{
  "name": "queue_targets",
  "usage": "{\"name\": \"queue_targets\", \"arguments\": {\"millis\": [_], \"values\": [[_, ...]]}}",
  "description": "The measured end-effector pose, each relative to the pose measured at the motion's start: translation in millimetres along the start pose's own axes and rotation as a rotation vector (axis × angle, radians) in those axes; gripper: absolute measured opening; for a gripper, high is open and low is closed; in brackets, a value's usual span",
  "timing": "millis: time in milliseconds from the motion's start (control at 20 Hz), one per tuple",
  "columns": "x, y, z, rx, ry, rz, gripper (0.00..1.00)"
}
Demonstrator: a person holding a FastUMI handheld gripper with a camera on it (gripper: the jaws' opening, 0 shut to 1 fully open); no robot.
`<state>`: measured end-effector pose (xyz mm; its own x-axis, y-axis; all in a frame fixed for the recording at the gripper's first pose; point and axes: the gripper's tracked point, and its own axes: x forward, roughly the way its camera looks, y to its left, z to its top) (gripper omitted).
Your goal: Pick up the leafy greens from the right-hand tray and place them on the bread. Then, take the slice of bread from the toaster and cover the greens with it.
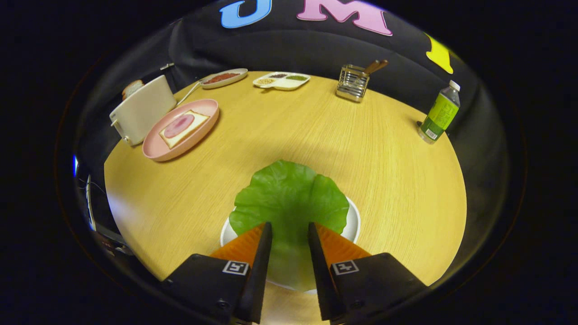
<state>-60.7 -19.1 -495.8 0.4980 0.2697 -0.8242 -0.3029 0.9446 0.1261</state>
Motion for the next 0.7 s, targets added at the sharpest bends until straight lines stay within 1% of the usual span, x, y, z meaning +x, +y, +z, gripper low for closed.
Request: {"name": "queue_targets", "arguments": {"millis": [50, 100, 150, 200, 250, 300, 400, 550, 700], "values": [[-1.0, -2.7, -2.5, 0.014, 0.025, -0.002, 0.48], [-2.4, -5.2, -0.5, 0.014, 0.018, -0.015, 0.45], [-1.1, -6.1, -3.0, 0.026, 0.023, -0.016, 0.44], [-0.1, -7.2, -2.7, 0.028, 0.03, -0.021, 0.25], [0.4, -7.3, -2.3, 0.025, 0.029, -0.023, 0.24], [-0.7, -6.7, -2.1, 0.009, 0.026, -0.022, 0.08], [-5.0, -4.9, -0.3, -0.011, 0.02, -0.016, 0.06], [-22.1, -1.4, 17.1, 0.041, -0.036, 0.003, 0.06], [-44.4, 2.1, 37.8, 0.046, -0.091, 0.01, 0.06]]}}
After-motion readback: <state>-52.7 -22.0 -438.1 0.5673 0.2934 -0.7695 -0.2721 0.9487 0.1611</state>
